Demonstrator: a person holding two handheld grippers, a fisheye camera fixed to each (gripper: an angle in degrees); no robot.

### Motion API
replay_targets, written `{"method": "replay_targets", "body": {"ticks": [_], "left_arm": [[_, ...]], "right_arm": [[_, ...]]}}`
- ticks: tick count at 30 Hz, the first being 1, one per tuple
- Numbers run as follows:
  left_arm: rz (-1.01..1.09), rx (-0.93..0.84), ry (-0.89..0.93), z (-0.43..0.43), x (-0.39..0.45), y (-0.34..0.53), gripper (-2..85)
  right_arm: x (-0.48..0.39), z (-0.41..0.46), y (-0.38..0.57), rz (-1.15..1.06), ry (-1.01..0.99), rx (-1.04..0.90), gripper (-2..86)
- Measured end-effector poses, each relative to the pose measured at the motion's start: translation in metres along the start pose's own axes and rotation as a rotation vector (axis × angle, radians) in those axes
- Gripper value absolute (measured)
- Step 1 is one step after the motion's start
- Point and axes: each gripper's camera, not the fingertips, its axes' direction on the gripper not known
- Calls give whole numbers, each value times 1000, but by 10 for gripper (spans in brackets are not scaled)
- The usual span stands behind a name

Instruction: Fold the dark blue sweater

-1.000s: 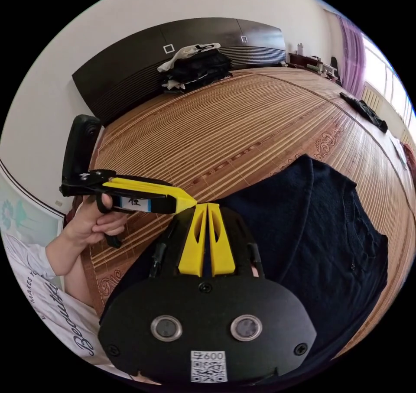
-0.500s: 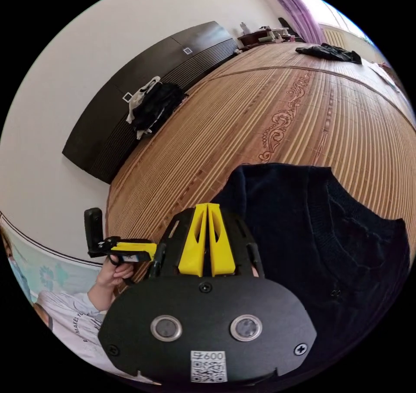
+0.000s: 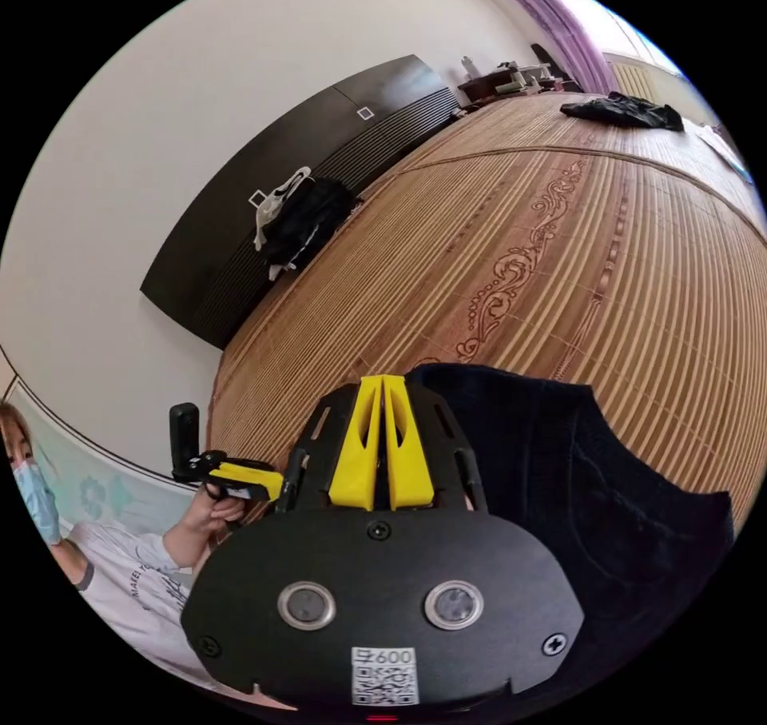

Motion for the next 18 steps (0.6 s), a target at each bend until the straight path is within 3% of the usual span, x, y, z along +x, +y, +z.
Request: {"method": "replay_targets", "body": {"ticks": [3, 6, 8, 11, 15, 18], "left_arm": [[5, 1, -11, 12, 0, 17, 0], [5, 1, -14, 25, -1, 35, 0], [1, 5, -9, 33, -3, 47, 1], [0, 13, -15, 46, -3, 69, 1], [55, 40, -90, 57, 8, 103, 2], [135, 109, -88, 57, 22, 134, 4]], "right_arm": [[17, 12, 21, 48, 15, 45, -8], [17, -13, 62, 166, 145, 271, -9], [-9, -59, 126, 70, 155, 554, -9], [-44, -113, 220, -90, 127, 729, -9], [-81, -159, 343, -131, 205, 652, -9], [-103, -169, 445, -42, 256, 490, -8]]}}
